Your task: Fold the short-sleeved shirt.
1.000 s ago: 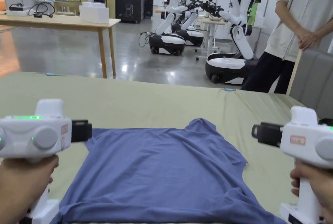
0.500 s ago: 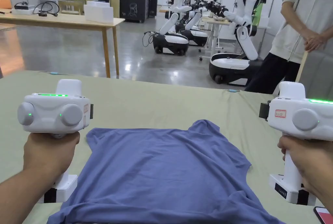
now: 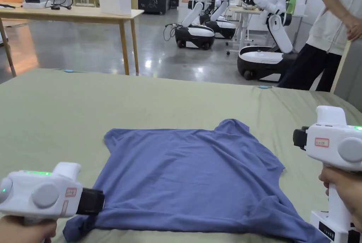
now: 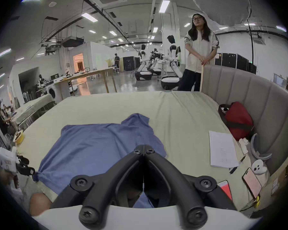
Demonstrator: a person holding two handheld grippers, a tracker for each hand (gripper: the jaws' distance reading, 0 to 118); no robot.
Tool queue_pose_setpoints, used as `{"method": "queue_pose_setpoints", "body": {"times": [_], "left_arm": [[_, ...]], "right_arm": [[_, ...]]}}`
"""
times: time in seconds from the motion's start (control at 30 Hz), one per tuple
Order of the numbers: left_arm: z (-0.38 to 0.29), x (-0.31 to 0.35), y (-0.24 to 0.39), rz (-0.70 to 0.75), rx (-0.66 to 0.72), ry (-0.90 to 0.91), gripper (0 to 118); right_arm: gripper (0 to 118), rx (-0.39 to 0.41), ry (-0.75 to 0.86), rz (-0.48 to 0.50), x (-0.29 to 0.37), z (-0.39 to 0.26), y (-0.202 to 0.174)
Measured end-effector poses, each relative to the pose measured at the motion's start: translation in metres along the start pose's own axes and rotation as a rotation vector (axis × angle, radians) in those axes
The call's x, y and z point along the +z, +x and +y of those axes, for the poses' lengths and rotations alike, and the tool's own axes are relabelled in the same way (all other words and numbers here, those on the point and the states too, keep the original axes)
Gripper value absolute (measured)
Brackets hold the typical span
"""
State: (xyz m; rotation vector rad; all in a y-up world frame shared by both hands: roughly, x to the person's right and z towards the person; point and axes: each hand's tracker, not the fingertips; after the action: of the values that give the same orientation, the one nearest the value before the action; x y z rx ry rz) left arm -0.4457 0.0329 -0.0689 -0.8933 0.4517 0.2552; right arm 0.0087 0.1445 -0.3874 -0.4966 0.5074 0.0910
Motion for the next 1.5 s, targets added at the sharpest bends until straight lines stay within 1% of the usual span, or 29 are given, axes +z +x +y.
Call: {"method": "queue_pose_setpoints", "body": {"times": [0.03, 0.07, 0.13, 0.2, 0.27, 0.33, 0.37, 0.4, 0.43, 0.47, 0.53, 0.63, 0.73, 0.8, 0.83, 0.87, 0.9, 0.93, 0.97, 1.0, 1.03, 1.07, 1.1, 1.13, 1.2, 1.27, 1.33, 1.43, 1.5], "left_arm": [[-0.007, -0.002, 0.001, -0.014, -0.004, -0.019, 104], [-0.006, -0.018, -0.005, -0.018, -0.019, -0.032, 96], [-0.013, -0.021, -0.002, -0.016, -0.037, -0.036, 82], [-0.016, -0.026, 0.003, -0.029, -0.045, -0.054, 57], [-0.017, -0.031, 0.001, -0.035, -0.037, -0.05, 30], [-0.015, -0.022, 0.01, -0.048, -0.031, -0.036, 18], [-0.014, -0.022, 0.013, -0.051, -0.04, -0.033, 17], [-0.013, -0.023, 0.015, -0.05, -0.055, -0.041, 15], [-0.013, -0.022, 0.017, -0.037, -0.075, -0.042, 14], [-0.009, -0.026, 0.014, -0.042, -0.079, -0.041, 14], [-0.008, -0.026, 0.011, -0.051, -0.075, -0.044, 14], [-0.011, -0.026, 0.01, -0.066, -0.057, -0.046, 14], [-0.015, -0.023, 0.015, -0.074, -0.048, -0.045, 14], [-0.016, -0.023, 0.015, -0.079, -0.04, -0.048, 14], [-0.016, -0.024, 0.015, -0.081, -0.038, -0.048, 14], [-0.017, -0.022, 0.017, -0.082, -0.039, -0.048, 14], [-0.017, -0.021, 0.018, -0.082, -0.04, -0.048, 14], [-0.018, -0.021, 0.018, -0.083, -0.039, -0.048, 14], [-0.018, -0.02, 0.018, -0.084, -0.036, -0.047, 14], [-0.018, -0.02, 0.019, -0.086, -0.033, -0.047, 14], [-0.019, -0.02, 0.019, -0.088, -0.03, -0.046, 14], [-0.019, -0.02, 0.019, -0.088, -0.029, -0.045, 14], [-0.02, -0.02, 0.02, -0.089, -0.028, -0.043, 14], [-0.02, -0.02, 0.019, -0.09, -0.023, -0.041, 14], [-0.021, -0.016, 0.019, -0.093, -0.013, -0.031, 13], [-0.021, -0.013, 0.016, -0.097, -0.001, -0.02, 13], [-0.022, -0.007, 0.016, -0.095, 0.007, -0.005, 12], [-0.02, -0.003, 0.017, -0.083, -0.02, 0.024, 11], [-0.02, 0.001, 0.015, -0.095, 0.0, 0.025, 11]], "right_arm": [[0, 0.002, -0.014, -0.003, -0.001, -0.004, 0.002], [0, 0.006, -0.023, -0.011, -0.002, -0.009, 0.003], [0, 0.0, -0.039, -0.018, 0.002, -0.016, 0.006], [0, -0.004, -0.049, -0.022, 0.004, -0.024, 0.011], [0, -0.012, -0.066, -0.019, 0.006, -0.031, 0.017], [1, -0.009, -0.092, -0.007, 0.01, -0.041, 0.021], [14, 0.001, -0.112, 0.001, 0.012, -0.047, 0.024], [39, 0.014, -0.146, 0.008, 0.002, -0.051, 0.034], [72, 0.026, -0.176, 0.03, 0.003, -0.057, 0.038], [95, 0.041, -0.212, 0.057, 0.004, -0.064, 0.043], [96, 0.069, -0.272, 0.096, 0.014, -0.07, 0.048], [96, 0.055, -0.345, 0.143, 0.024, -0.095, 0.055], [96, 0.087, -0.373, 0.142, 0.036, -0.123, 0.05], [96, 0.087, -0.381, 0.118, 0.037, -0.138, 0.05], [95, 0.058, -0.399, 0.116, 0.036, -0.144, 0.054], [92, 0.001, -0.416, 0.126, 0.035, -0.15, 0.058], [82, -0.026, -0.424, 0.142, 0.035, -0.154, 0.06], [68, -0.022, -0.413, 0.153, 0.036, -0.158, 0.061], [47, -0.007, -0.399, 0.168, 0.038, -0.162, 0.058], [36, 0.017, -0.384, 0.18, 0.04, -0.165, 0.054], [30, 0.029, -0.378, 0.193, 0.041, -0.166, 0.05], [23, 0.04, -0.353, 0.187, 0.041, -0.166, 0.046], [13, 0.039, -0.338, 0.187, 0.041, -0.166, 0.045], [10, 0.02, -0.33, 0.19, 0.04, -0.165, 0.044], [8, 0.022, -0.306, 0.178, 0.039, -0.163, 0.043], [7, 0.035, -0.292, 0.179, 0.043, -0.161, 0.043], [7, 0.029, -0.275, 0.186, 0.048, -0.158, 0.047], [7, 0.037, -0.239, 0.184, 0.059, -0.153, 0.048], [7, 0.043, -0.229, 0.182, 0.061, -0.152, 0.049]]}}
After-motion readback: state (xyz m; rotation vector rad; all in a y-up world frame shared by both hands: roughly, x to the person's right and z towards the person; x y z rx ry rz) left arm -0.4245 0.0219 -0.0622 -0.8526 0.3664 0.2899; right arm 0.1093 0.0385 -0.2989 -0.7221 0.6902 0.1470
